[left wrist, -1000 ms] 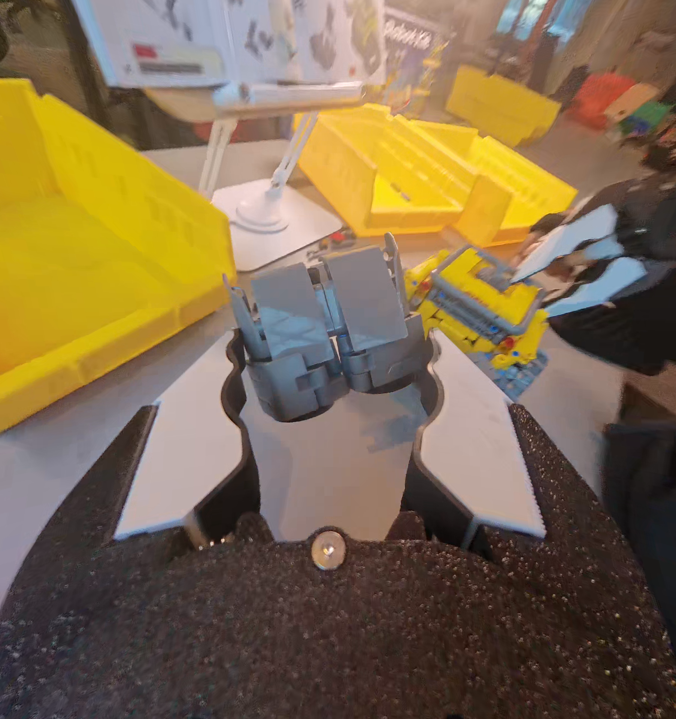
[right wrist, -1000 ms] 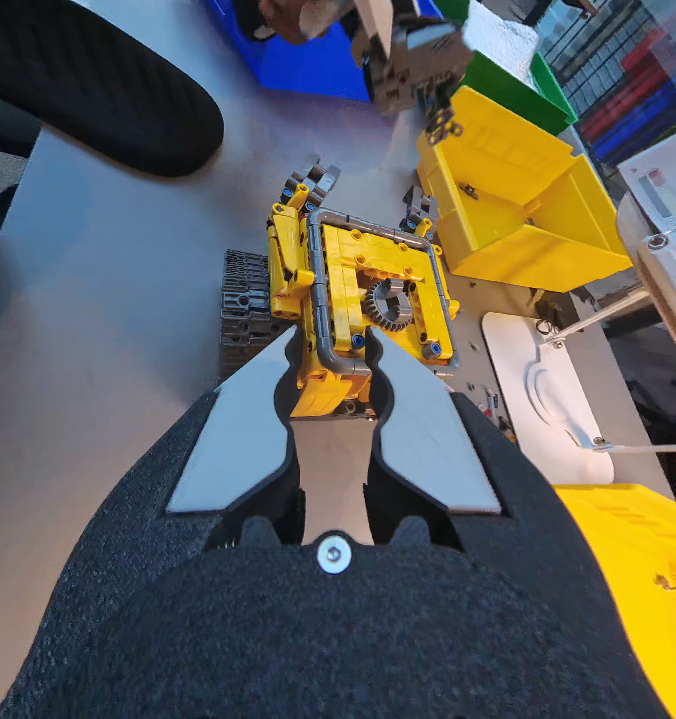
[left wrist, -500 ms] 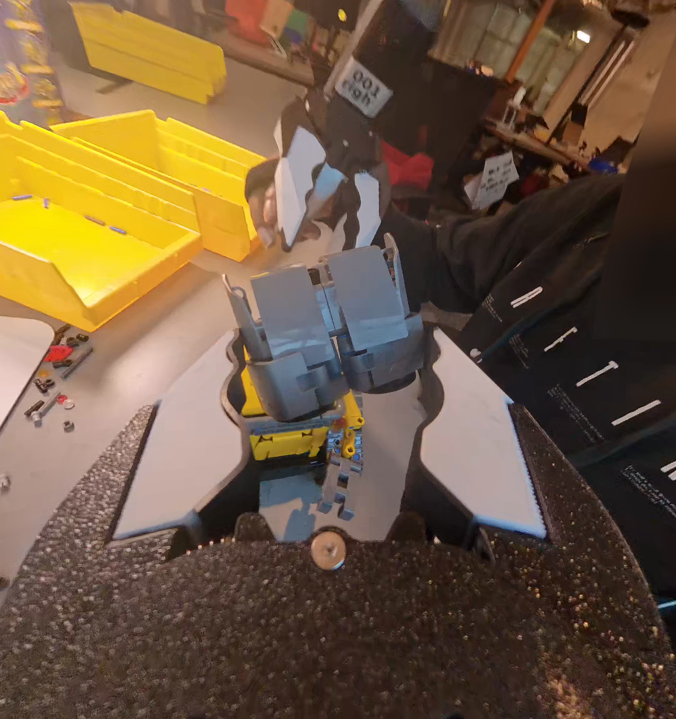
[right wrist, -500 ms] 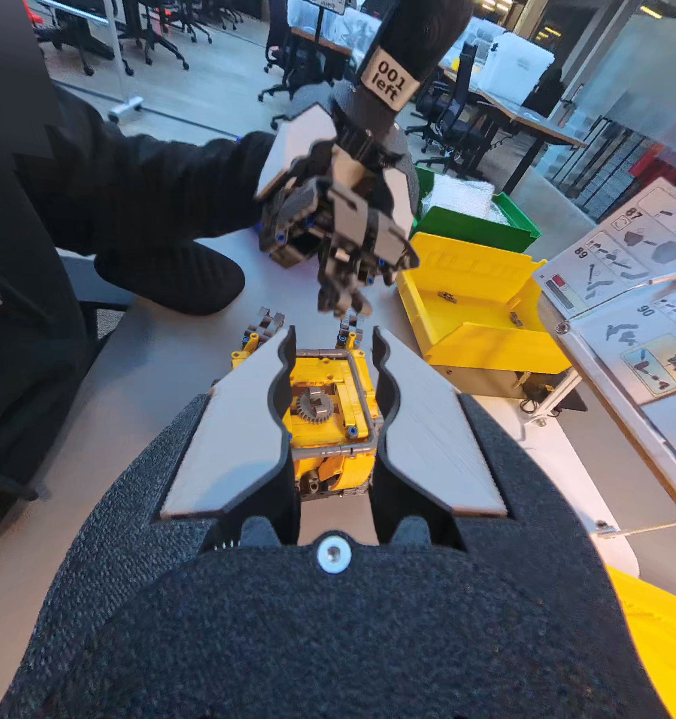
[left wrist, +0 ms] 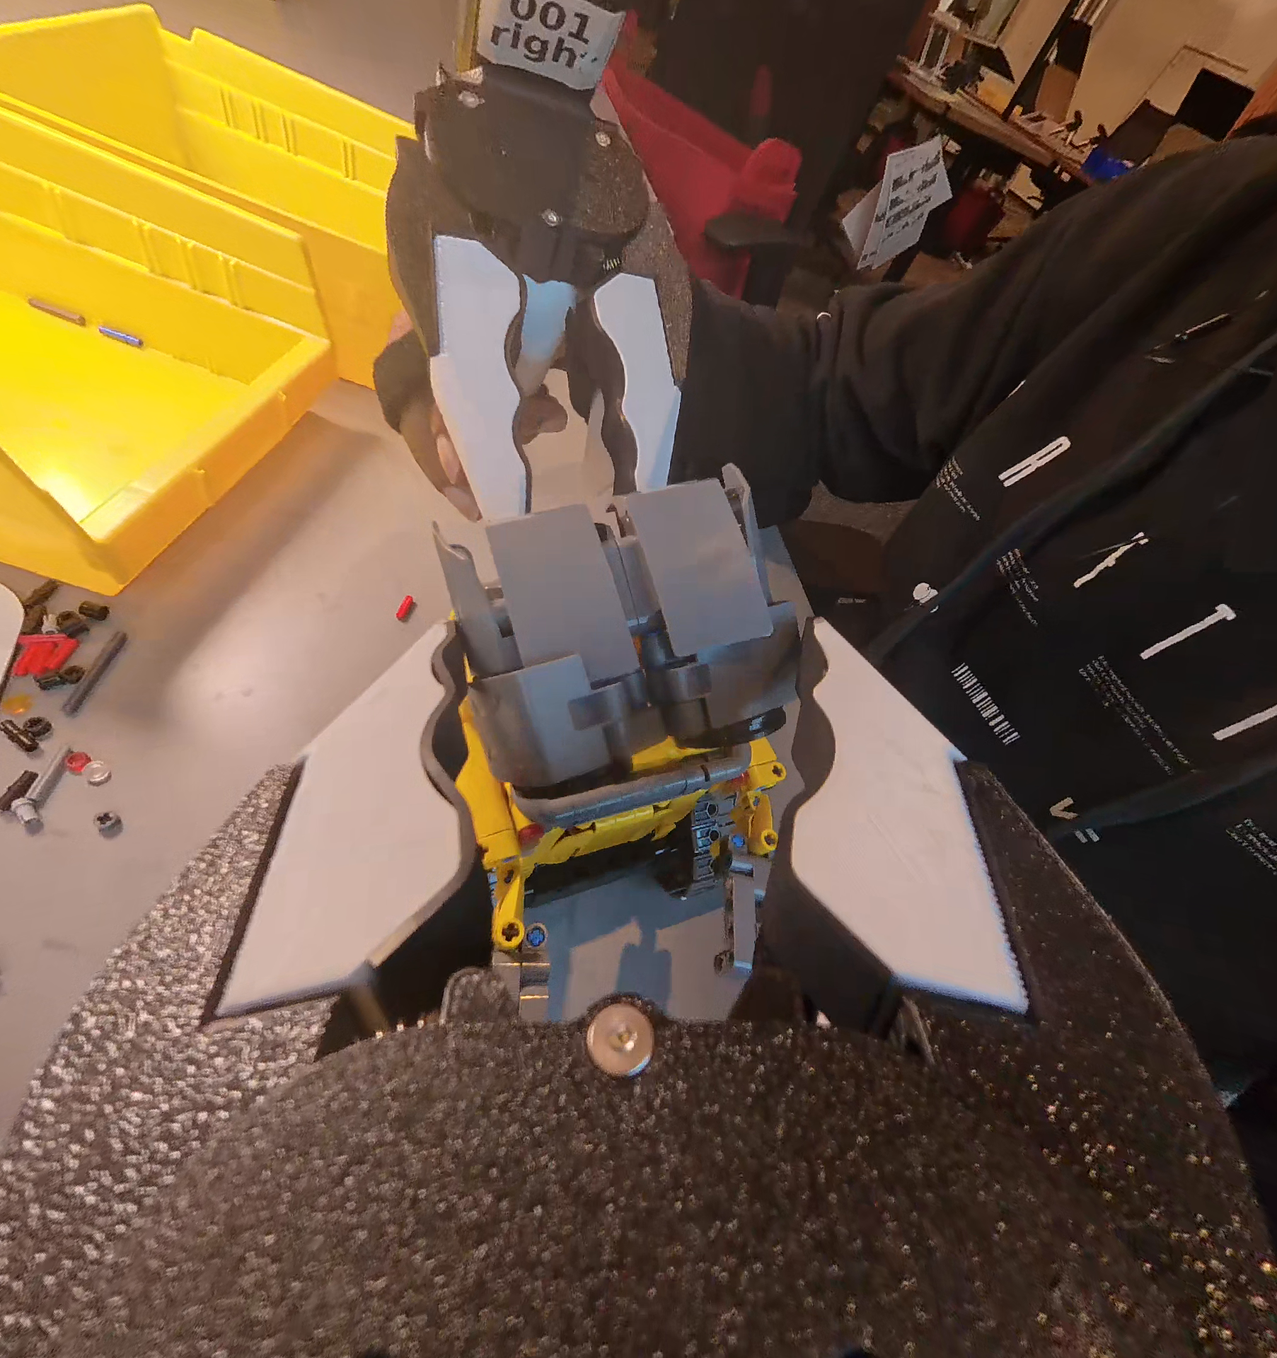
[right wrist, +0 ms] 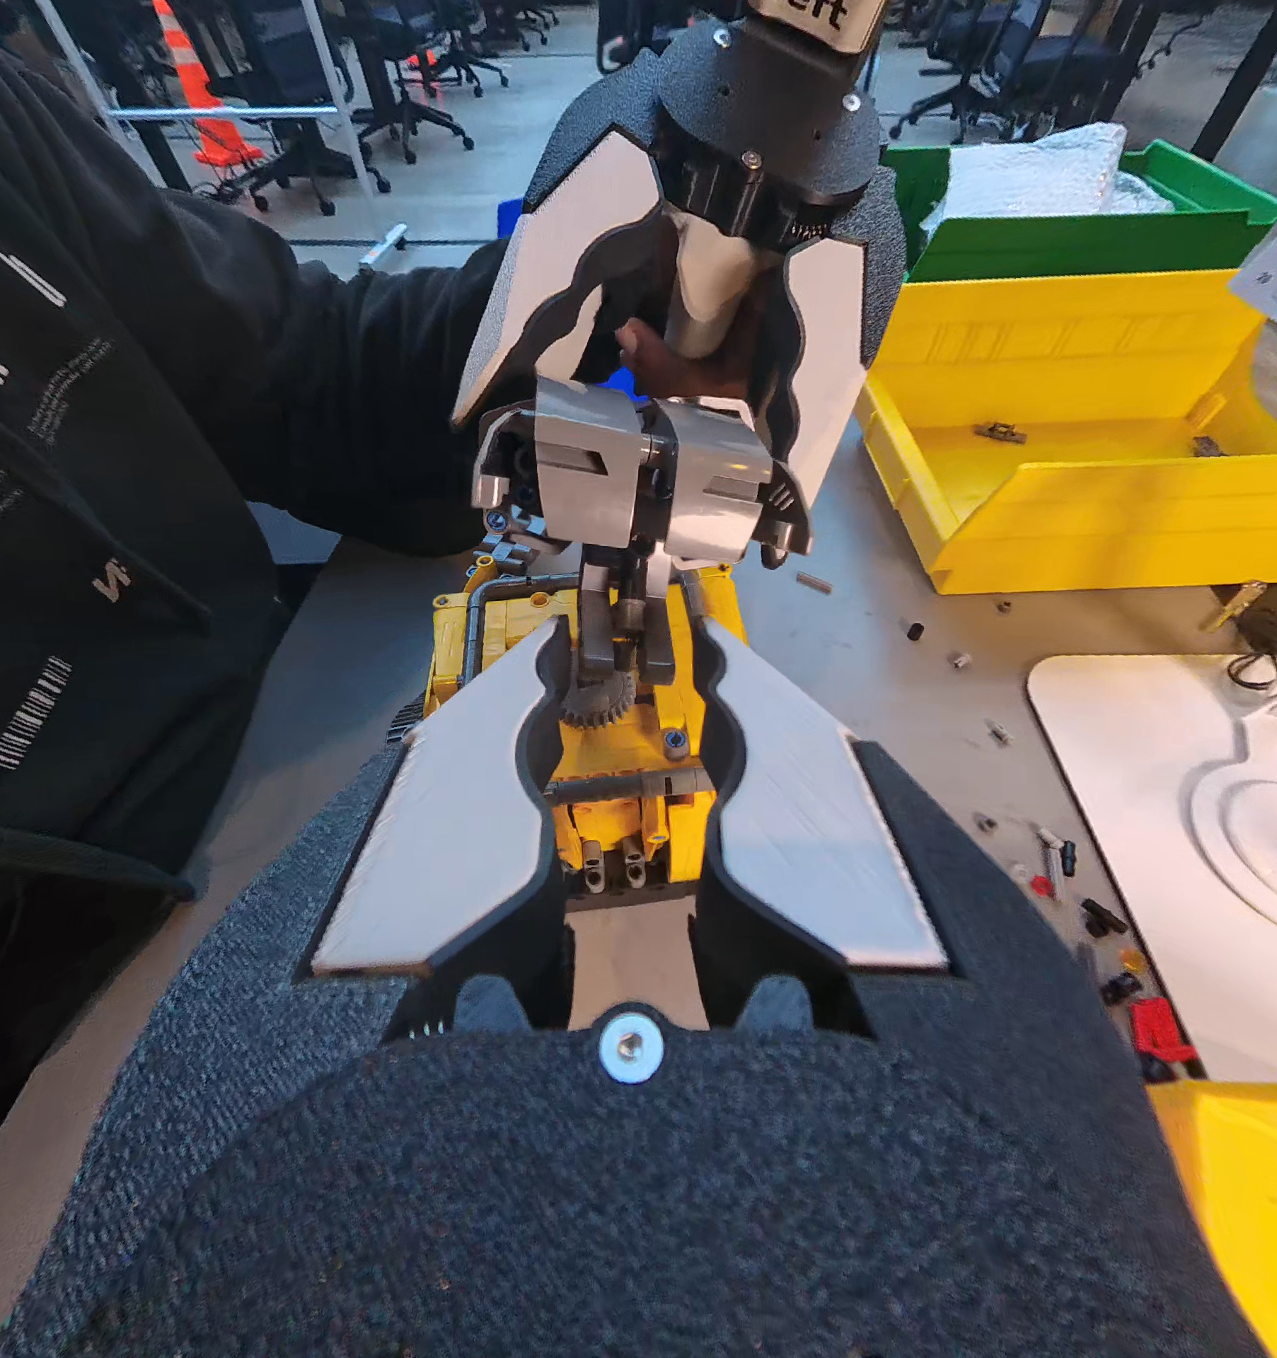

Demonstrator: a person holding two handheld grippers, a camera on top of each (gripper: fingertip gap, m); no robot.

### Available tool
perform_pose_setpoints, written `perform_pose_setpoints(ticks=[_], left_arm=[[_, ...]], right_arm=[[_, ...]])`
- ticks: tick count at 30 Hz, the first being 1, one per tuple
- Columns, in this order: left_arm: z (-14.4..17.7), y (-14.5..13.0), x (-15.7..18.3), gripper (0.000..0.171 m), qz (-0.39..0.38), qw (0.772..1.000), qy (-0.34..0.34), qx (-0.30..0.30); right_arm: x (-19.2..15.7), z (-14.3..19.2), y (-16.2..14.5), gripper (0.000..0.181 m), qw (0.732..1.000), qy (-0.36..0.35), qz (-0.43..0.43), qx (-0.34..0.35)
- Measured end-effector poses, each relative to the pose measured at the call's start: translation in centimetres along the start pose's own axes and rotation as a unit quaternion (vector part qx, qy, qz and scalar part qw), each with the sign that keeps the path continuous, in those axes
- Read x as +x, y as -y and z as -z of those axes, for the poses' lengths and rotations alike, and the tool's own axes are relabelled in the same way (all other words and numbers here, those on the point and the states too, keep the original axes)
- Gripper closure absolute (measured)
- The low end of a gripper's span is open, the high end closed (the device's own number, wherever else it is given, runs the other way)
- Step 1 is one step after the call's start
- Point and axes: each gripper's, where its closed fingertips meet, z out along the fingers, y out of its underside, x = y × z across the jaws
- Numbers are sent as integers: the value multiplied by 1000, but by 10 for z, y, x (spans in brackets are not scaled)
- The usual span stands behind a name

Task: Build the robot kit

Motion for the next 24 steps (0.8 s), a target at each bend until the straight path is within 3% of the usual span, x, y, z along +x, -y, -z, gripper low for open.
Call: perform_pose_setpoints(ticks=[7,10,15,18,21,24], left_arm=[[1,17,-2,94,24,999,-1,49],[-4,20,-3,95,11,999,24,41],[5,25,12,85,-28,998,25,47],[15,11,17,72,-77,996,53,4],[13,-15,8,59,-104,986,104,-79],[0,-28,-5,58,-124,973,140,-132]], right_arm=[[-6,-15,-13,156,999,12,-9,-31],[-6,-17,-17,156,999,15,-14,-35],[-7,-15,-17,156,998,40,-41,-5],[-7,-14,-18,156,997,52,-55,11],[-8,-14,-18,156,996,65,-61,26],[-8,-14,-17,156,994,76,-71,40]])
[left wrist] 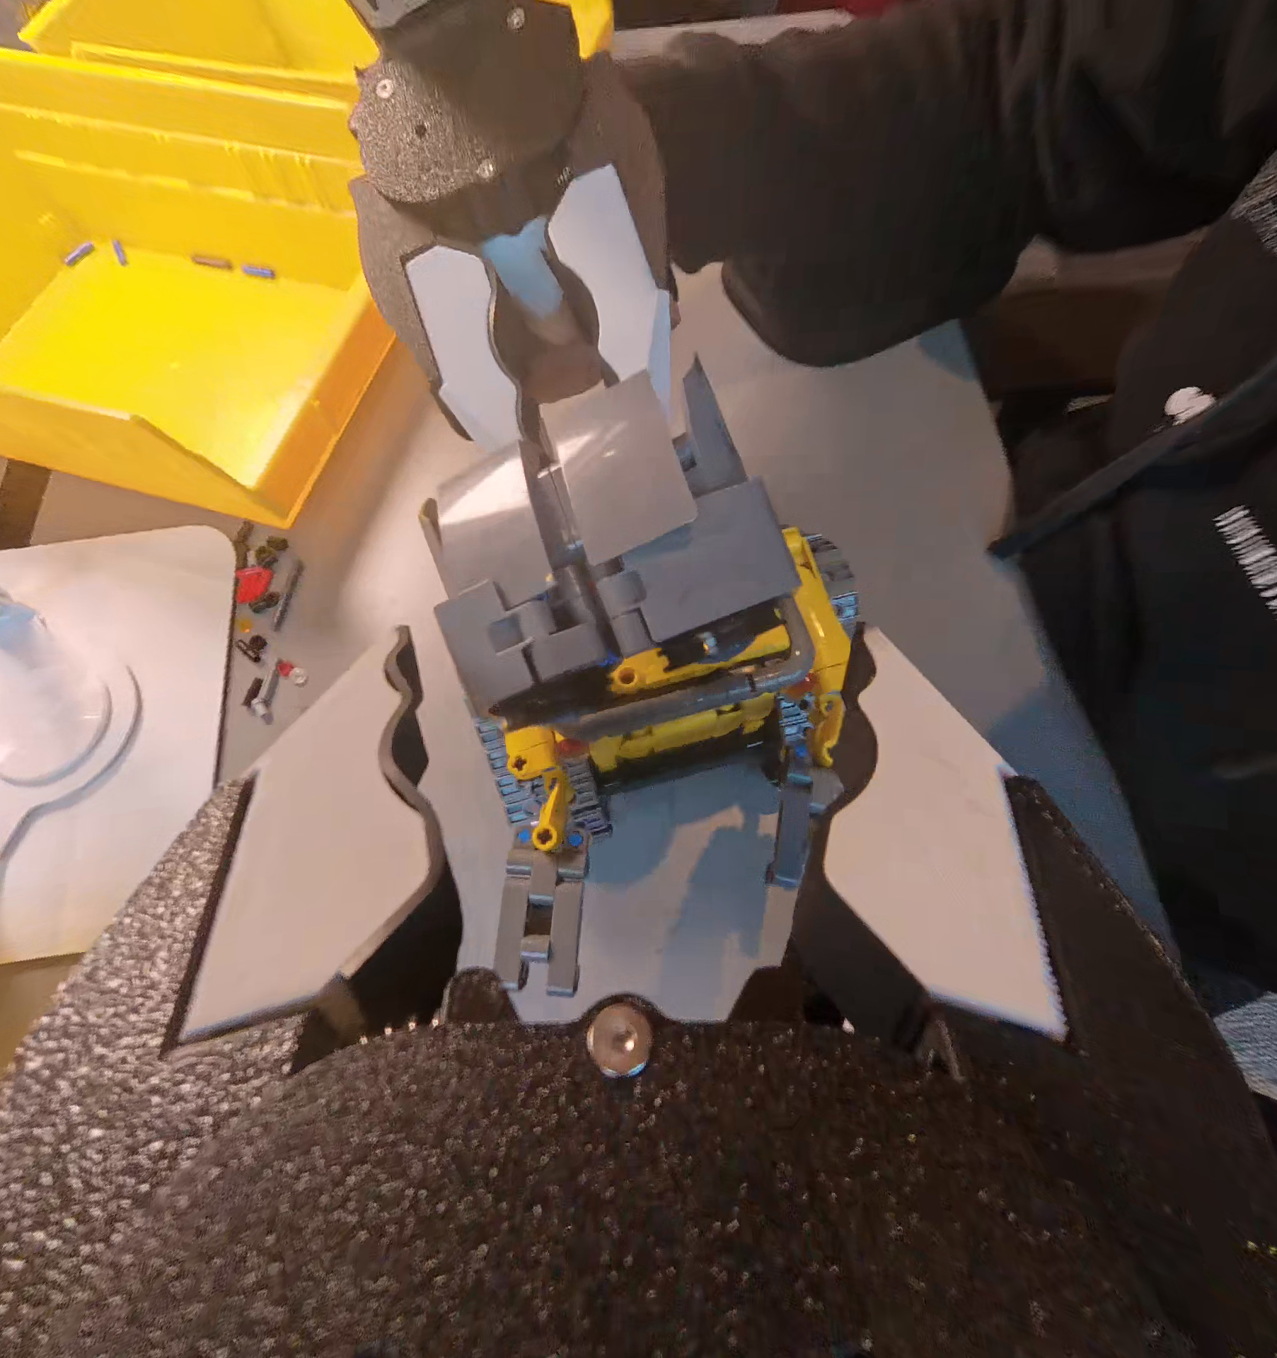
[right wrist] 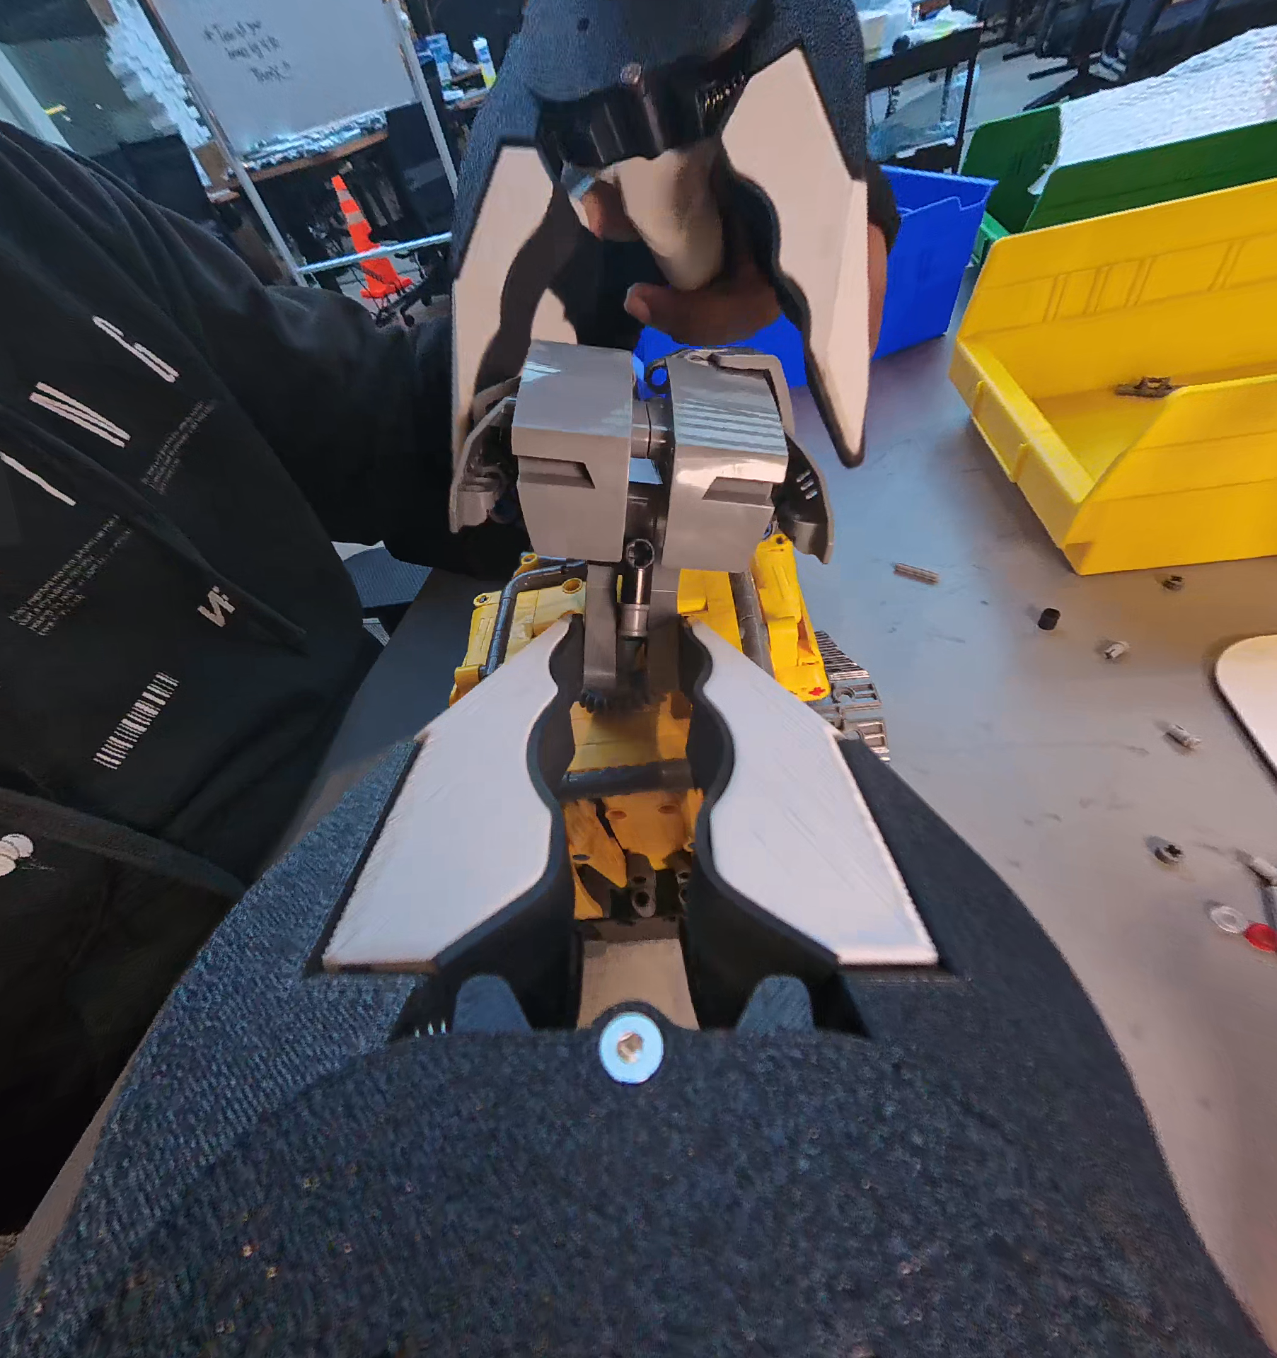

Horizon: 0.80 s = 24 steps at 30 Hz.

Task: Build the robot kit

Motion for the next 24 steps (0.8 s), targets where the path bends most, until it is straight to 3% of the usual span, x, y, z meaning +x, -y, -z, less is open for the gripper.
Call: perform_pose_setpoints(ticks=[2,4,7,11,24], left_arm=[[-8,3,-5,74,-5,1000,14,-7],[-8,10,-3,78,-23,1000,11,12],[-1,19,3,79,-44,998,9,35],[0,14,7,79,-81,996,17,22],[-7,14,2,79,-92,995,35,11]], right_arm=[[0,0,0,156,1000,4,-2,6],[-1,1,0,156,1000,5,4,8],[-7,0,7,156,1000,6,19,19],[-7,-9,3,156,998,-20,53,-22],[-3,-1,-2,156,997,-38,57,-44]])
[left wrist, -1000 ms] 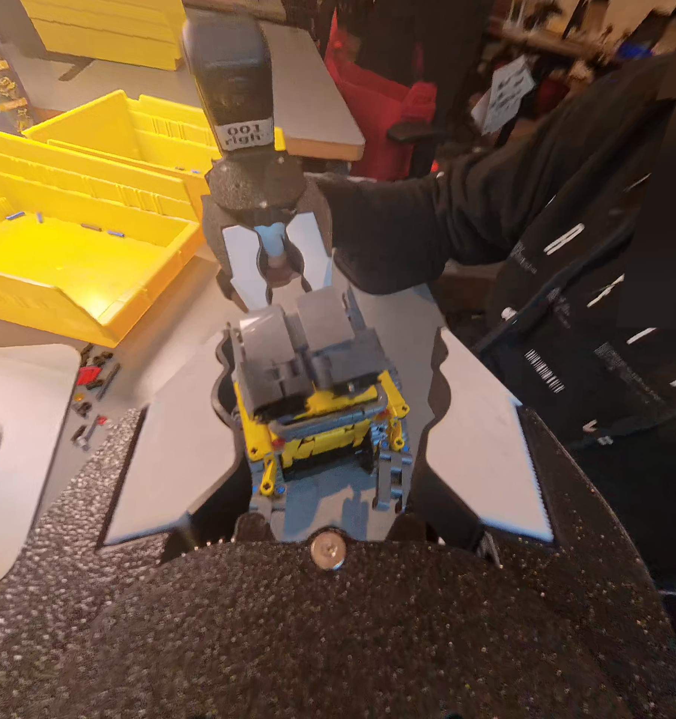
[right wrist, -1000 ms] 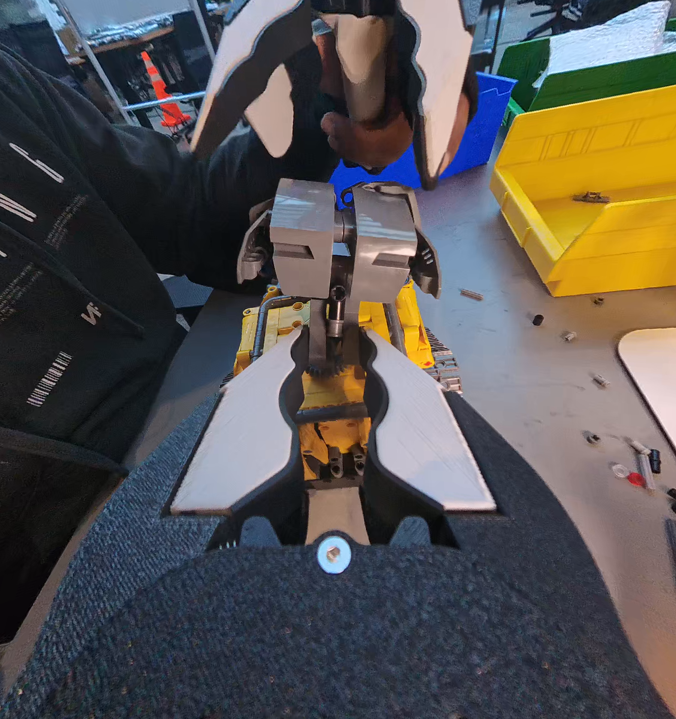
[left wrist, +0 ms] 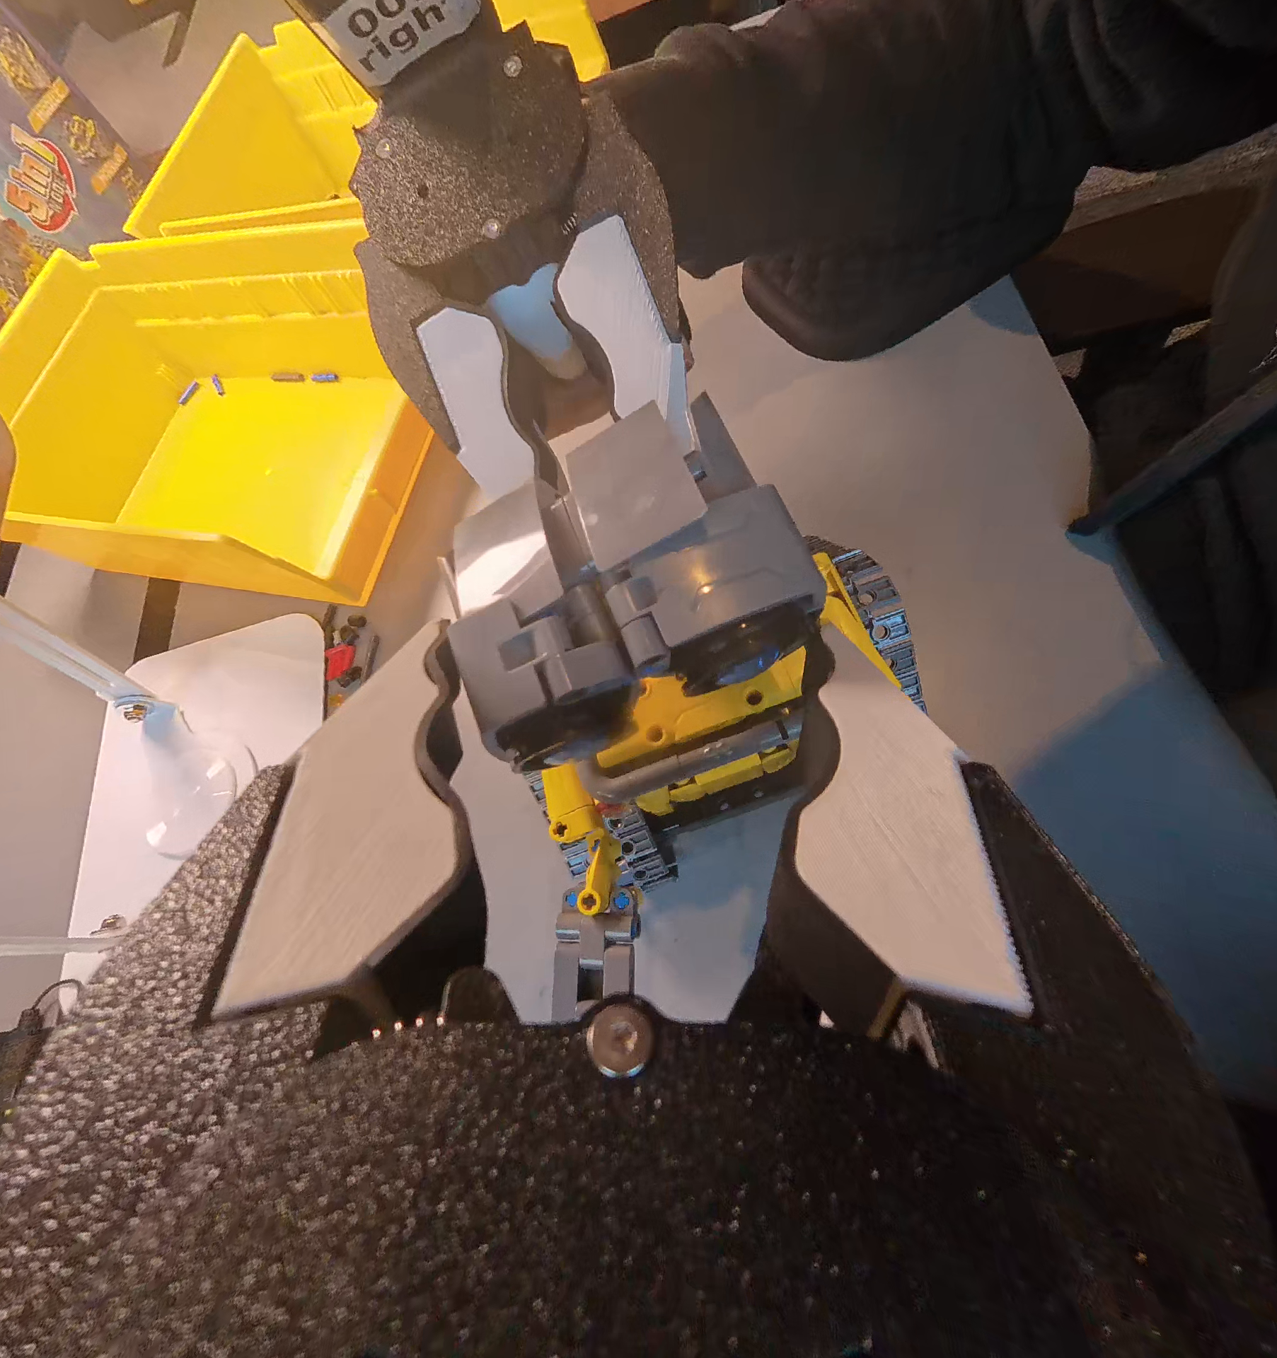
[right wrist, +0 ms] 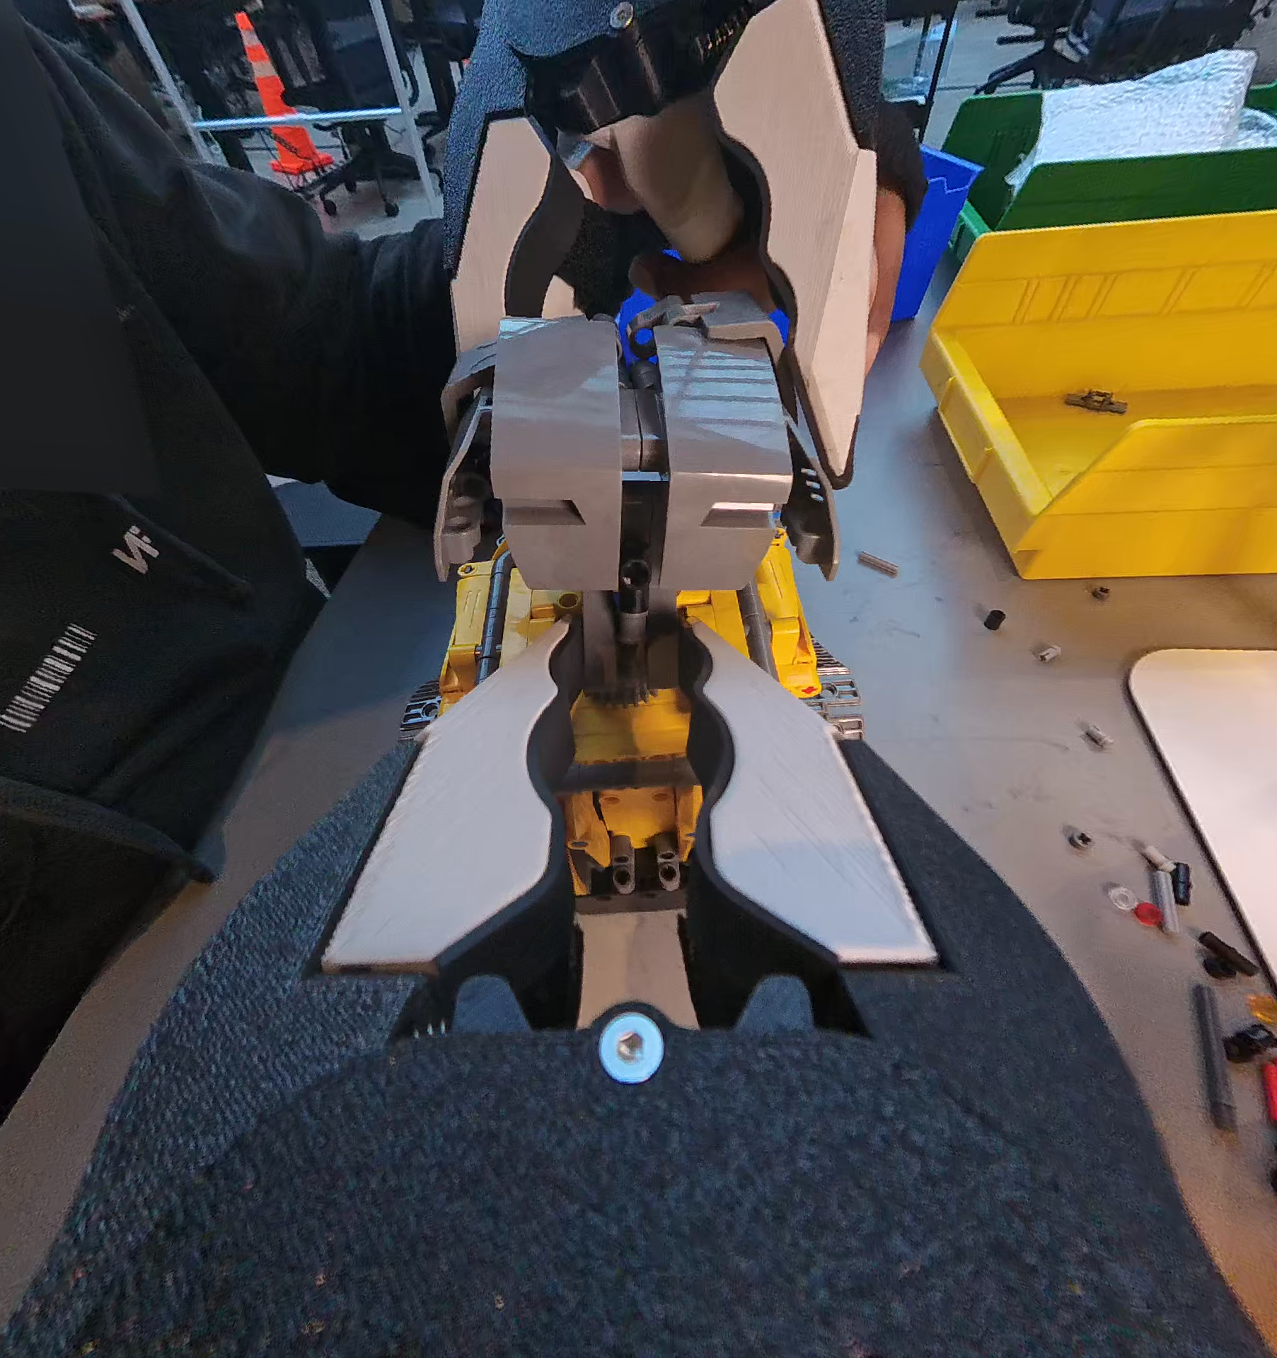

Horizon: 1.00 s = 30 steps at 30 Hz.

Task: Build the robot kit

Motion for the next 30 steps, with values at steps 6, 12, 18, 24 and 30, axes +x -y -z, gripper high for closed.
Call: perform_pose_setpoints(ticks=[6,12,18,24,30], left_arm=[[6,4,2,79,-6,1000,2,6],[2,-4,3,79,-14,1000,-1,-10],[4,-9,4,79,-27,999,3,-23],[4,-2,2,79,-22,1000,-1,5],[7,-2,0,82,-19,1000,0,20]], right_arm=[[-3,-2,6,156,1000,0,5,7],[-1,-4,-1,156,999,-21,25,-28],[-1,-6,-3,156,997,-38,46,-57],[-1,-6,-3,156,997,-41,30,-51],[0,-8,-4,155,996,-60,50,-49]])
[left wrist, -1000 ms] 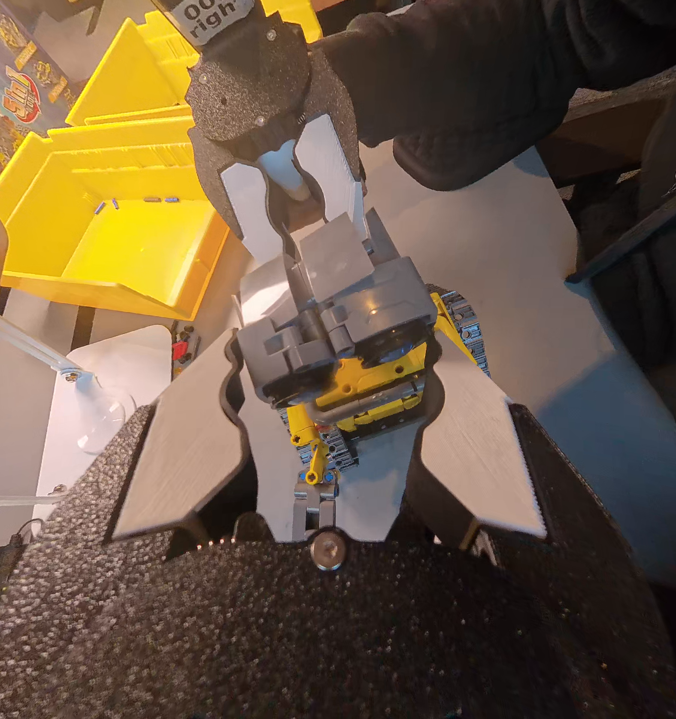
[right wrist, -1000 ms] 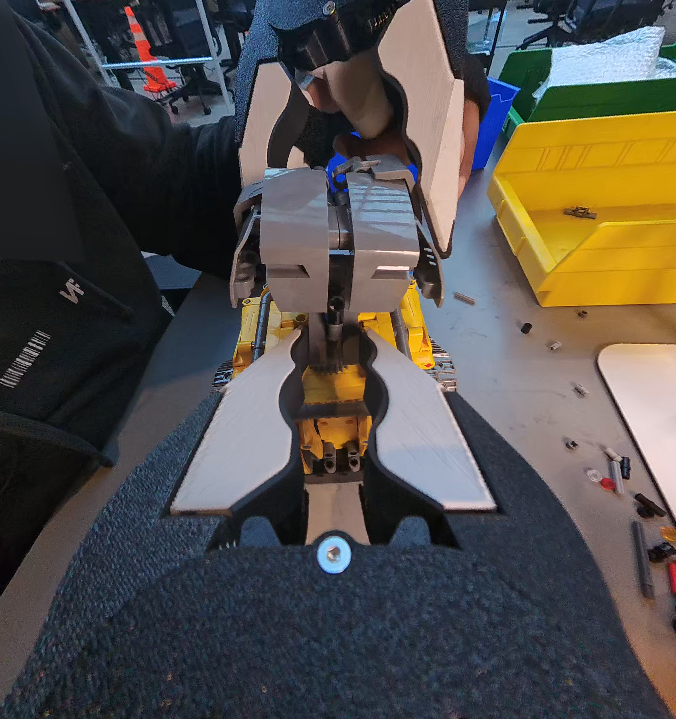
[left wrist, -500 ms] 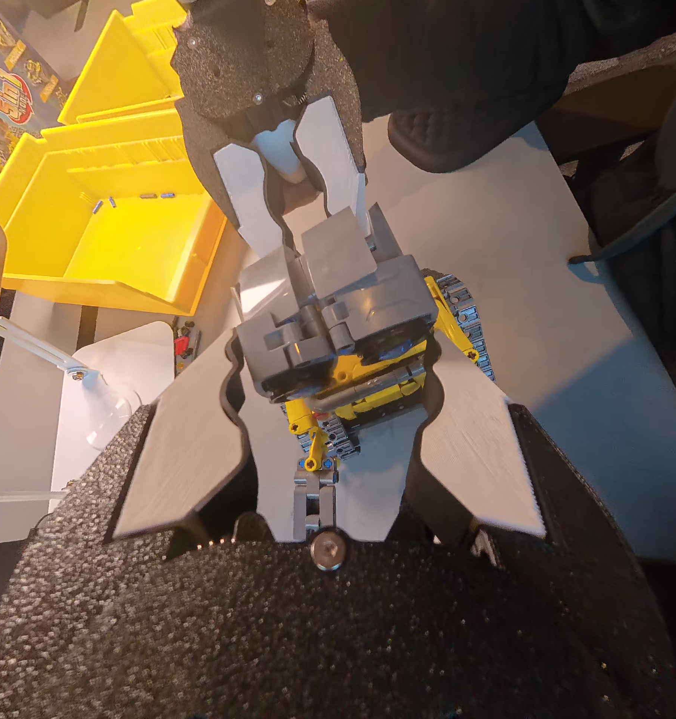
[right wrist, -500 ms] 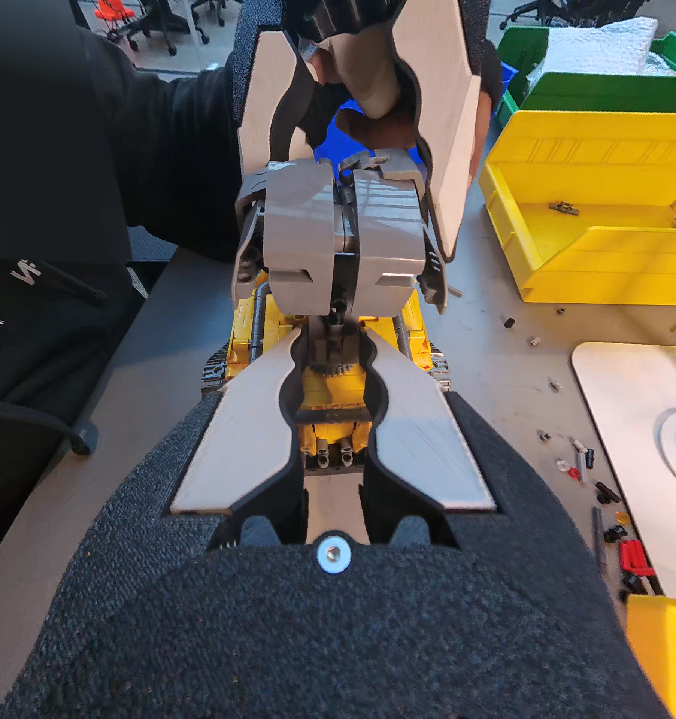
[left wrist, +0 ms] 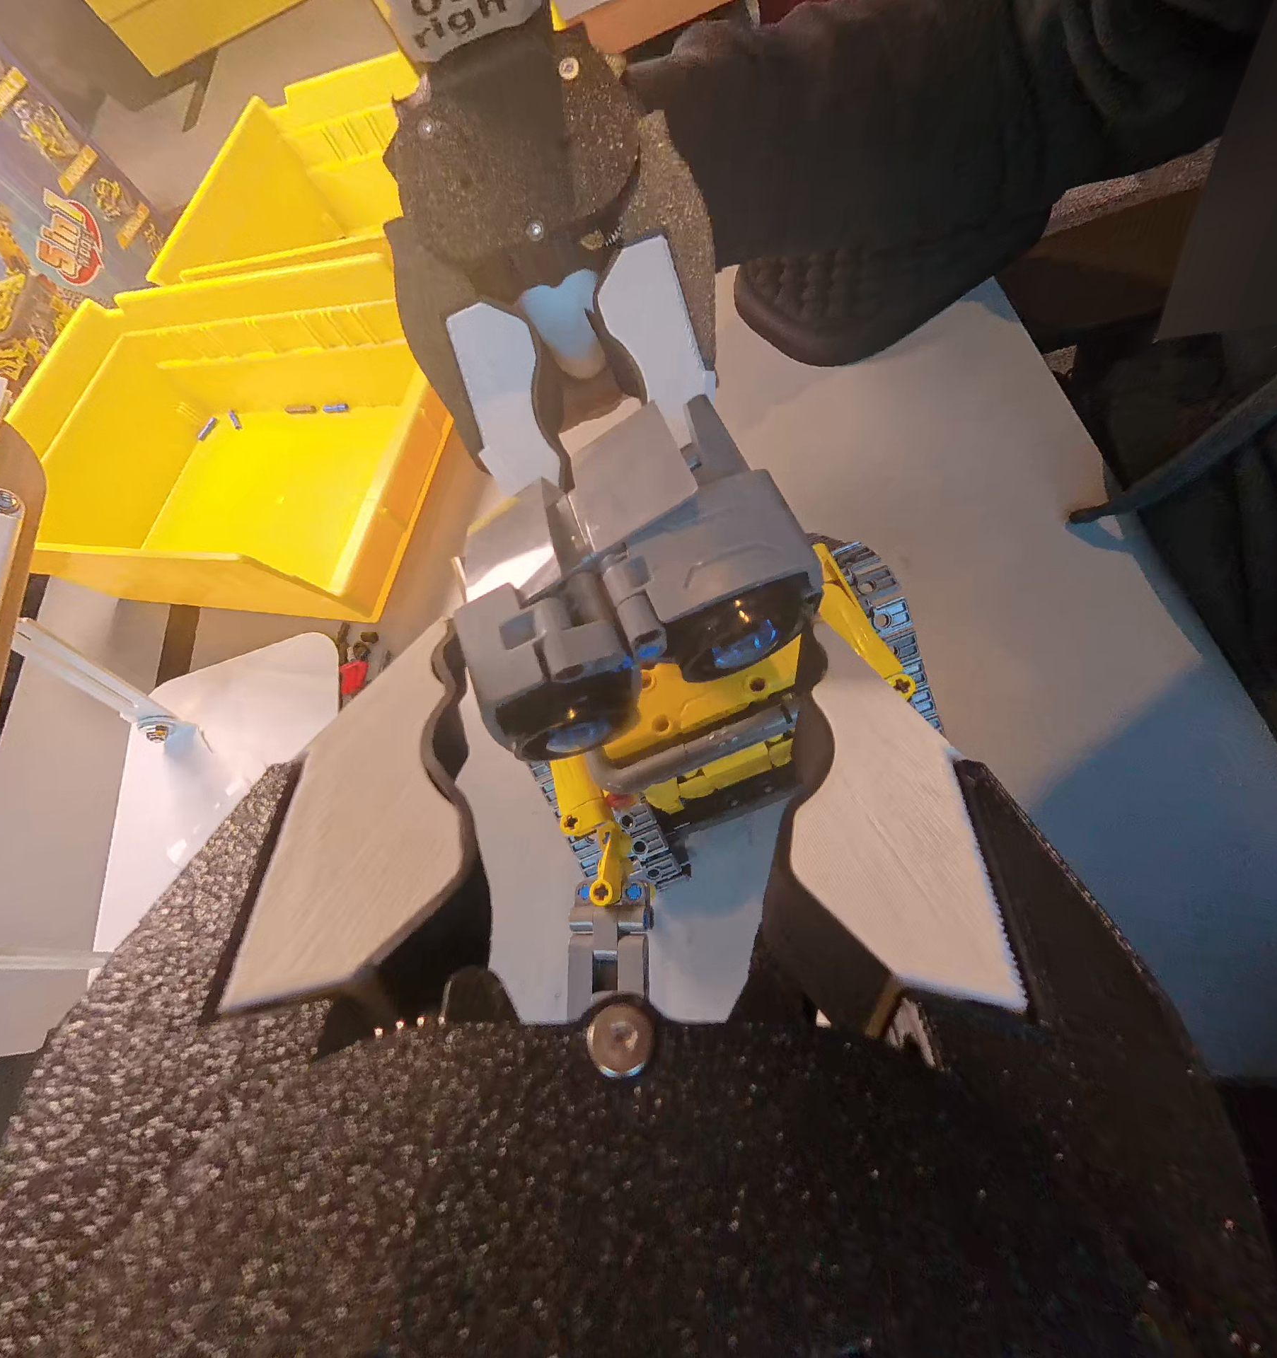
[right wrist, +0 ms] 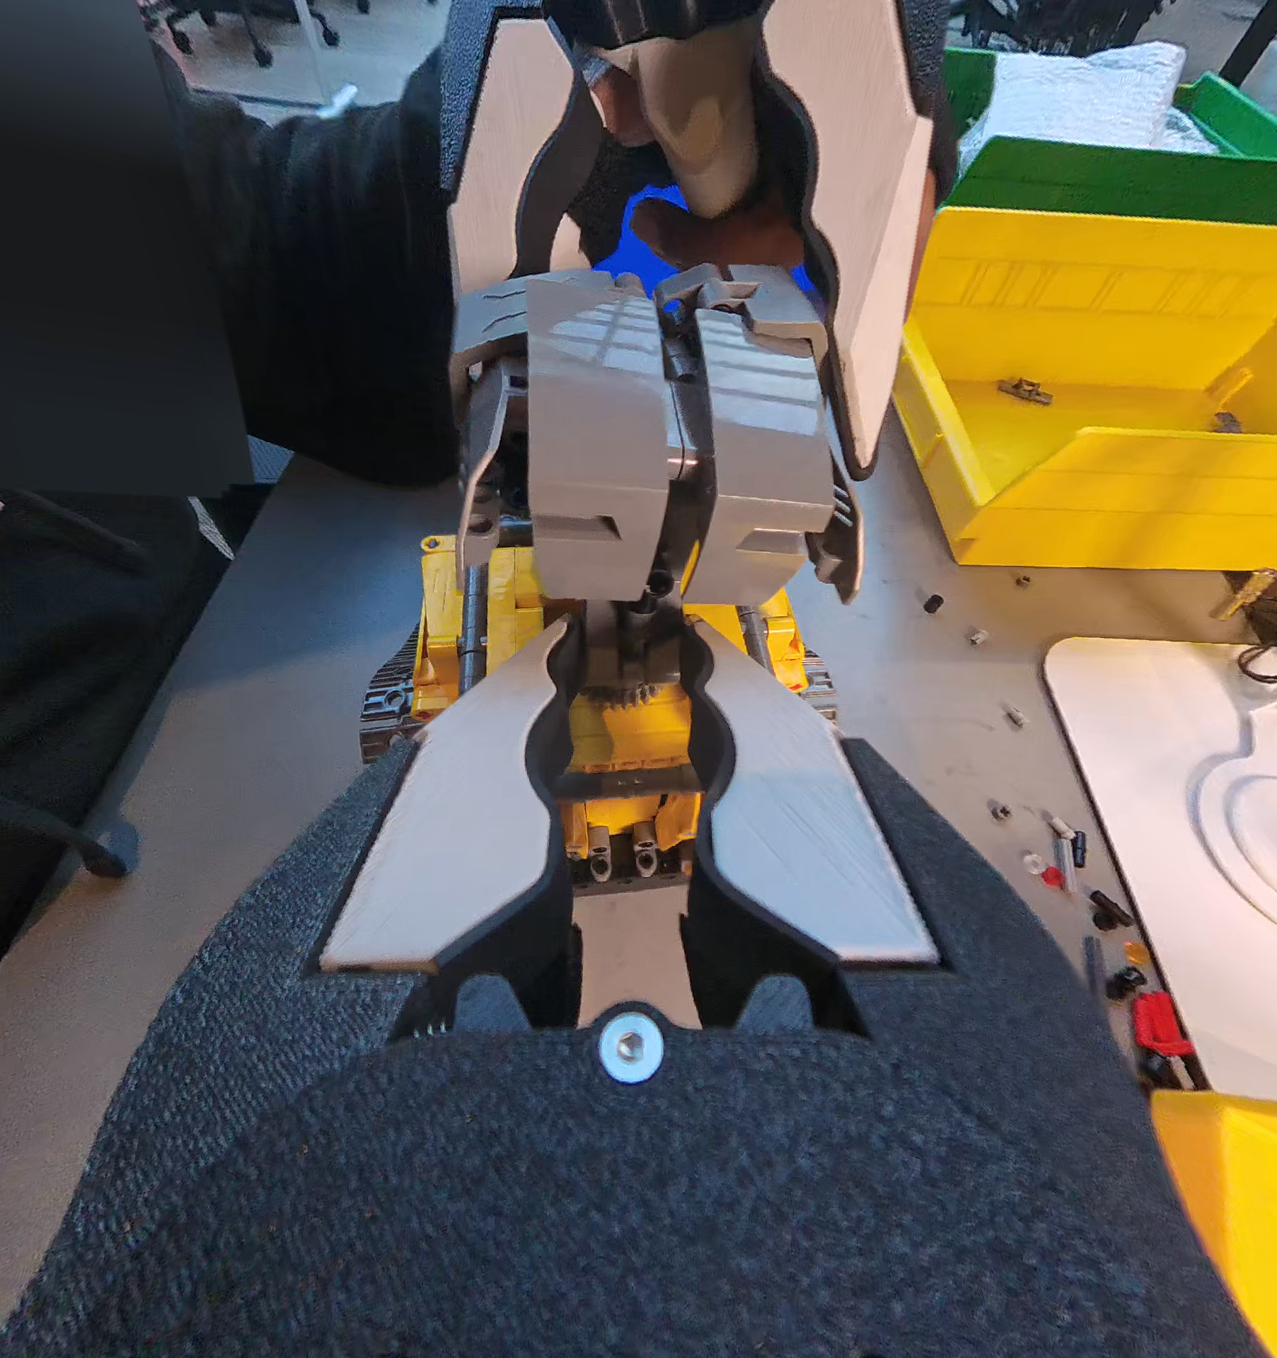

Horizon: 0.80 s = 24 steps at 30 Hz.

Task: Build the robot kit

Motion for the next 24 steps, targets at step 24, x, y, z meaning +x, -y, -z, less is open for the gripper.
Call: perform_pose_setpoints(ticks=[24], left_arm=[[5,1,-5,87,-64,997,41,-3]], right_arm=[[-1,12,-3,156,999,-11,-9,-44]])
